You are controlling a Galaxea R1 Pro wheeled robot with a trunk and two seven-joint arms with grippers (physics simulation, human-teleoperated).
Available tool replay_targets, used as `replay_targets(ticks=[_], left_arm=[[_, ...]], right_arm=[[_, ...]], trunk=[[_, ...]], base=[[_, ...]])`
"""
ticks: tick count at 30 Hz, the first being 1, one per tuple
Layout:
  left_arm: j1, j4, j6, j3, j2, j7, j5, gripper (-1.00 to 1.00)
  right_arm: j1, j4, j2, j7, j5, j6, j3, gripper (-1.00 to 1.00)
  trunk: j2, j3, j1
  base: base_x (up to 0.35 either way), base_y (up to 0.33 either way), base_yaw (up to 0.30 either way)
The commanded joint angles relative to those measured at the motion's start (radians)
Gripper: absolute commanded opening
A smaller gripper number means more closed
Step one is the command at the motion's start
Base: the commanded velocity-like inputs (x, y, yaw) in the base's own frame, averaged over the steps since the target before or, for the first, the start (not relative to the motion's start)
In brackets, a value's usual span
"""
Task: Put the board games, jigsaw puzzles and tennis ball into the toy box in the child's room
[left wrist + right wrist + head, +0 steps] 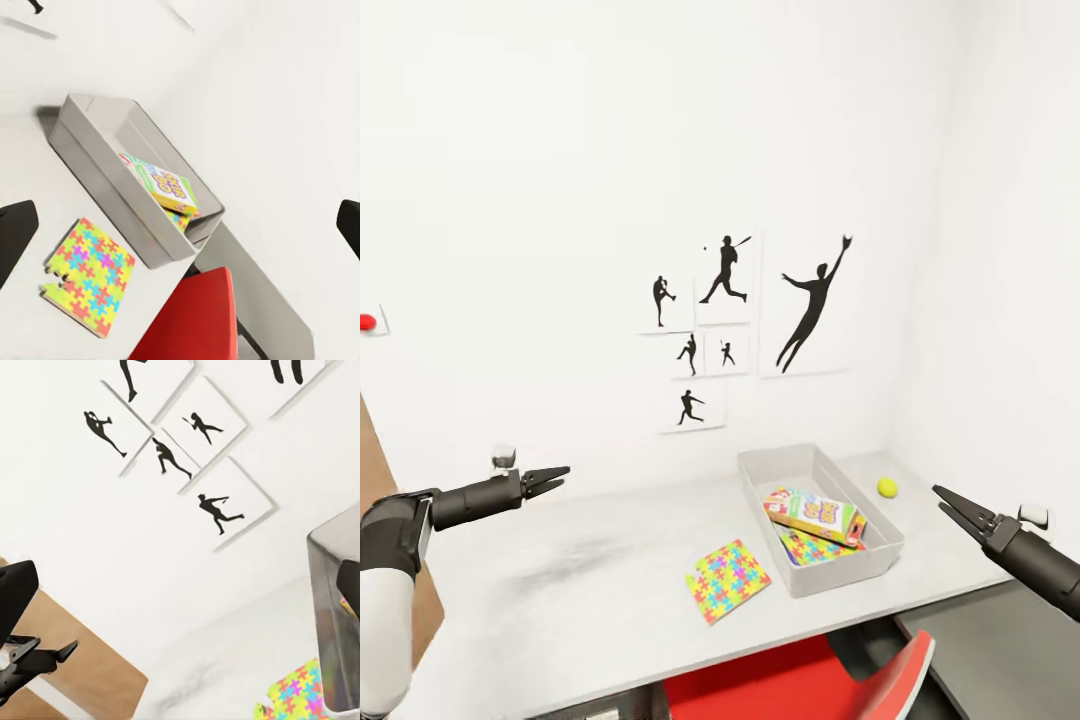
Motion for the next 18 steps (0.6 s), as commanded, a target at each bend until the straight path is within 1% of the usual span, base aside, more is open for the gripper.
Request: replay_targets(ticks=[1, 5, 9, 12, 18], left_arm=[[-0.001, 0.0, 0.011, 0.004, -0.001, -0.008, -0.01, 1.0], [-0.002, 0.0, 0.011, 0.004, -0.001, -0.008, -0.01, 1.0], [-0.002, 0.0, 0.011, 0.005, -0.001, -0.008, -0.01, 1.0], [-0.001, 0.0, 0.011, 0.005, 0.0, -0.008, -0.01, 1.0], [-0.001, 0.0, 0.011, 0.005, -0.001, -0.008, -0.01, 1.0]], right_arm=[[-0.001, 0.0, 0.0, 0.005, 0.003, 0.004, -0.001, 1.0], [-0.001, 0.0, 0.0, 0.006, 0.002, 0.004, -0.001, 1.0], [-0.001, 0.0, 0.0, 0.008, 0.001, 0.004, -0.001, 1.0], [-0.001, 0.0, 0.0, 0.007, 0.002, 0.004, -0.001, 1.0], [0.0, 0.0, 0.001, 0.006, 0.003, 0.004, -0.001, 1.0]], trunk=[[-0.001, -0.001, 0.0], [-0.001, -0.001, 0.0], [-0.001, -0.001, 0.0], [-0.001, -0.001, 0.0], [-0.001, -0.001, 0.0]], base=[[0.0, 0.228, 0.282], [0.0, 0.215, 0.282], [0.0, 0.076, 0.264], [0.0, 0.025, 0.119], [-0.001, 0.017, 0.015]])
